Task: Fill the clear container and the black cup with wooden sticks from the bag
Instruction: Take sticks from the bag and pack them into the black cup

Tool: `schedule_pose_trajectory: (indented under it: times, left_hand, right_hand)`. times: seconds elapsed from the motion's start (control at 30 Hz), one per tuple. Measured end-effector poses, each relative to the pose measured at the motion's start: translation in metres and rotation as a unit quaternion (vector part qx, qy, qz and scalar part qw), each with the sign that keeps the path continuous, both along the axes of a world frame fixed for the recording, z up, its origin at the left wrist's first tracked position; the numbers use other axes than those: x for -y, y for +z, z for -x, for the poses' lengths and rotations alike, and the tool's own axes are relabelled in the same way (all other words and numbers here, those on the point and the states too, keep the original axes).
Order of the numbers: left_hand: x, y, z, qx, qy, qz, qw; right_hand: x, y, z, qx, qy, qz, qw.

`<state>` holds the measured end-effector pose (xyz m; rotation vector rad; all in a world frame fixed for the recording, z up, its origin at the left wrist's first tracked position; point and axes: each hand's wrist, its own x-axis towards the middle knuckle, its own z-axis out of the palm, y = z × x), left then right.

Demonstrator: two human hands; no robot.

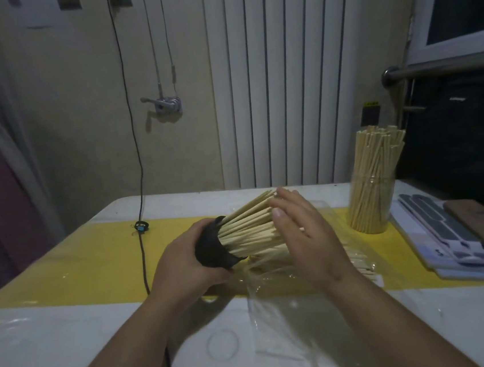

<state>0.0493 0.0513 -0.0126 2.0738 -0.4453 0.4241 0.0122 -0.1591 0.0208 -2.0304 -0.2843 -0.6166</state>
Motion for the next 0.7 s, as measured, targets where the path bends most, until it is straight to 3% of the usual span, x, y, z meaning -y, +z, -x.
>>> schedule_pose_trajectory:
  times: [0.3, 0.47, 0.7]
  left_hand:
    - [0.001, -0.001, -0.001, 0.017, 0.001, -0.007, 1.0]
    - [0.001, -0.001, -0.001, 0.014, 0.002, 0.002, 1.0]
    - [-0.003, -0.003, -0.002, -0.02, 0.009, 0.051, 0.998]
  right_hand:
    - [0.001, 0.002, 0.002, 0.013, -0.031, -0.006, 0.999]
    - [0.008, 0.007, 0.002, -0.044, -0.001, 0.046, 0.998]
    - [0.013, 0.013, 0.006, 0.037, -0.061, -0.112, 0.991]
